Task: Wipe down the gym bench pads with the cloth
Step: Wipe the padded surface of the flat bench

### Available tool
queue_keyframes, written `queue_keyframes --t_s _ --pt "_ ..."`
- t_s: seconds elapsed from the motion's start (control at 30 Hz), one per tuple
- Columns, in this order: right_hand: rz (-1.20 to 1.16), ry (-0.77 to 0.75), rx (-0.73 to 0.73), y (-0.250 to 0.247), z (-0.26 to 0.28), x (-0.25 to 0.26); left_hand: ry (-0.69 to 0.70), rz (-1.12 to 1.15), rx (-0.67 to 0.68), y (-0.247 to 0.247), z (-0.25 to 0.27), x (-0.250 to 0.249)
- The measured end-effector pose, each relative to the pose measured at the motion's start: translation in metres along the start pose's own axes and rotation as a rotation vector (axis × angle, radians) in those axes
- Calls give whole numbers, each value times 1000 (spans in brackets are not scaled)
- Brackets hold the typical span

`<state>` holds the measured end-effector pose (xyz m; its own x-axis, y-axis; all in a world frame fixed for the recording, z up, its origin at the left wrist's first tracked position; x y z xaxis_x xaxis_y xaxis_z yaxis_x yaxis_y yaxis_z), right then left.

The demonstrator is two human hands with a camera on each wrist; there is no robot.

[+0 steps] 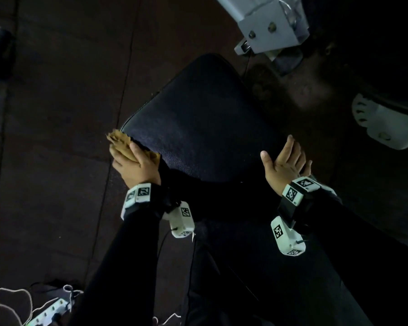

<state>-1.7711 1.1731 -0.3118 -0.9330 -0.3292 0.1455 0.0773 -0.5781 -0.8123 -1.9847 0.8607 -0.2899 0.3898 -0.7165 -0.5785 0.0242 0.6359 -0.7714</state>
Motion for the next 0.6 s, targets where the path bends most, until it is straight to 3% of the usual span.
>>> queue_keyframes --t_s 0.17,0.3,0.47,0.6 --pt "-17 21 31 0 2 0 199 -314 117 5 -48 -40" --pt "-28 28 22 -1 3 1 343 -544 251 27 -57 -85" --pt "-12 46 61 4 0 -3 517 -598 400 83 -38 -149" --pt "-27 56 65 6 -1 -4 575 -566 465 97 -33 -163"
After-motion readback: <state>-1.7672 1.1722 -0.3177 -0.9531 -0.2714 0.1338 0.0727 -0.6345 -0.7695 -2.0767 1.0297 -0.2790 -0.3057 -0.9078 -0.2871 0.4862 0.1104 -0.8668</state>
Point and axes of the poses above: each hand's wrist, its own z-axis away from the middle knuckle, its own y-axis out of the palm, x = y × z, the point moved 8 cm from there along -z, towards the middle knuckle, and after that the axes turned 5 degrees about y, right-handed, at the moved point
